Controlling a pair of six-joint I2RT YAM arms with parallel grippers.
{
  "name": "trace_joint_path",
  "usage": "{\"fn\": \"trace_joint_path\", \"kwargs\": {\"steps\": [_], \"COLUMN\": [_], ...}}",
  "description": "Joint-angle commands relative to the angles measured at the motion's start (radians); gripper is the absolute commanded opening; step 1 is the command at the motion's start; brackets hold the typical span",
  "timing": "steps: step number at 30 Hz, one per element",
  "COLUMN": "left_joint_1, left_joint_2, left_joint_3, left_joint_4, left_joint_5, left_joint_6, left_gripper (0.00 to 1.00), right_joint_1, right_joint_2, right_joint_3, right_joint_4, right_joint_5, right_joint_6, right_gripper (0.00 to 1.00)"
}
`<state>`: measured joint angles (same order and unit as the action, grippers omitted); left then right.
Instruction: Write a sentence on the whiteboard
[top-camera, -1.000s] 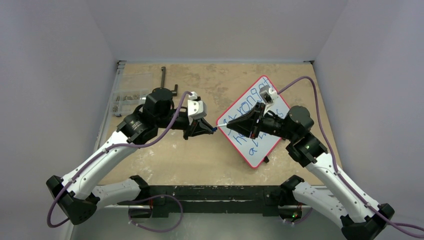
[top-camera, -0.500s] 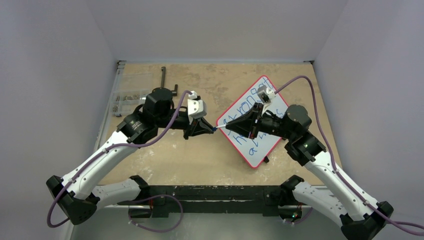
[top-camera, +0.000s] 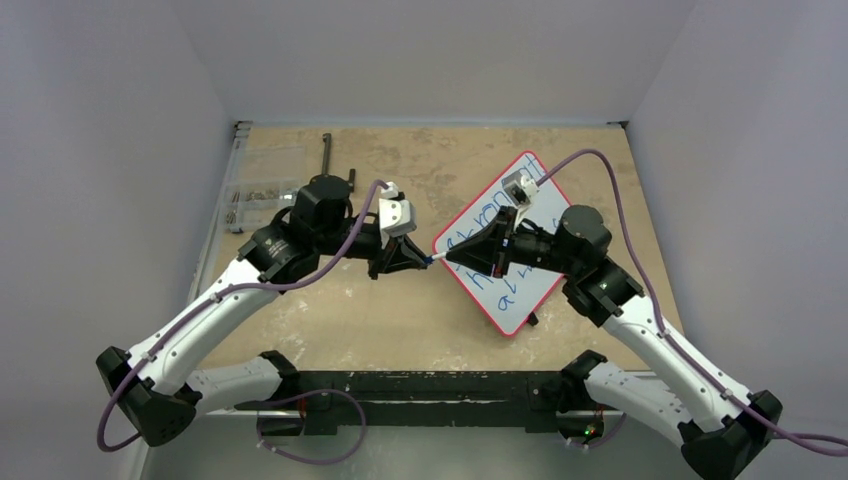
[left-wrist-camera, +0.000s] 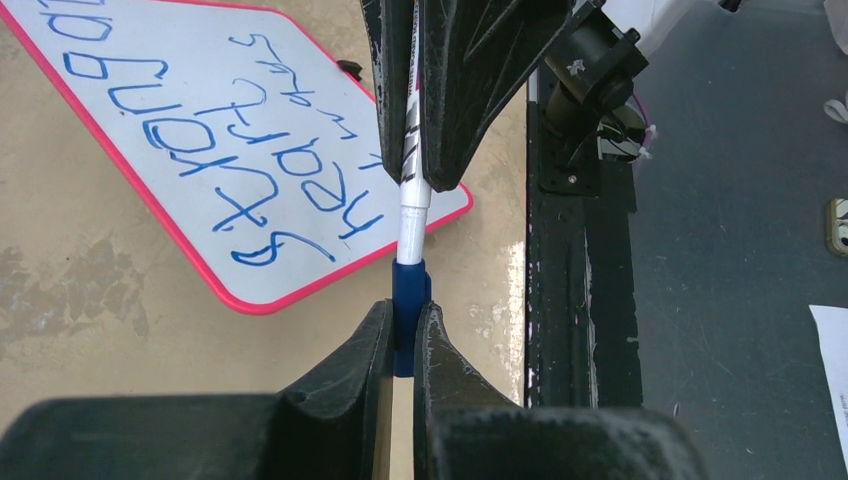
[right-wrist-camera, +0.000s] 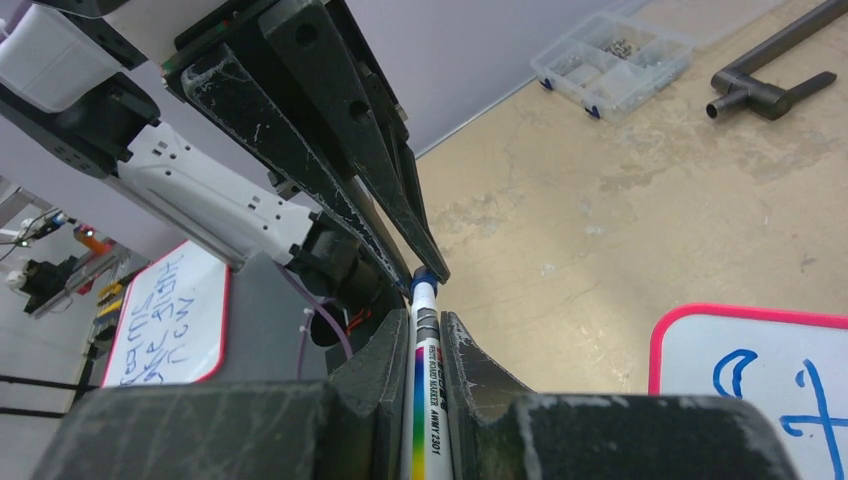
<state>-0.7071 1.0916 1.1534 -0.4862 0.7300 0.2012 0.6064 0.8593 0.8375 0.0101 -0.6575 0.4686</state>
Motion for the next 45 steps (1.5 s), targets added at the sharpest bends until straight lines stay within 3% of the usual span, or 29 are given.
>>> {"fn": "trace_joint_path", "kwargs": {"steps": [1,15,29,37,45], "left_joint_1": [0.008,0.006,0.006,0.006,-0.004], "left_joint_2": [0.007,0.037,0.041,0.022,-0.002], "left_joint_3": [0.040,0.069,0.074,0.060,0.044], "left_joint_4": [0.020,-0.051,-0.053,-0.024,0.017], "left_joint_5": [0.044,0.085,0.087,0.052,0.003], "left_joint_6": [0.005,0.033,0.026,0.010,-0.005], "left_gripper": [0.00,0.00,0.00,0.00,0.00], "right_joint_1": [0.015,0.051,0.147,0.165,0.184], "right_joint_2": [0.027,0.131,0.210,0.226,0.257], "right_joint_3": [0.035,0.113,0.134,0.126,0.132], "right_joint_4": [-0.036,-0.138,-0.136,-0.101,-0.064], "right_joint_5": [-0.024,-0.043,-0.020,0.036,0.114], "right_joint_6": [-0.035,-0.126,-0.155,-0.084,0.092], "right_gripper": [0.00,0.00,0.00,0.00,0.00]}}
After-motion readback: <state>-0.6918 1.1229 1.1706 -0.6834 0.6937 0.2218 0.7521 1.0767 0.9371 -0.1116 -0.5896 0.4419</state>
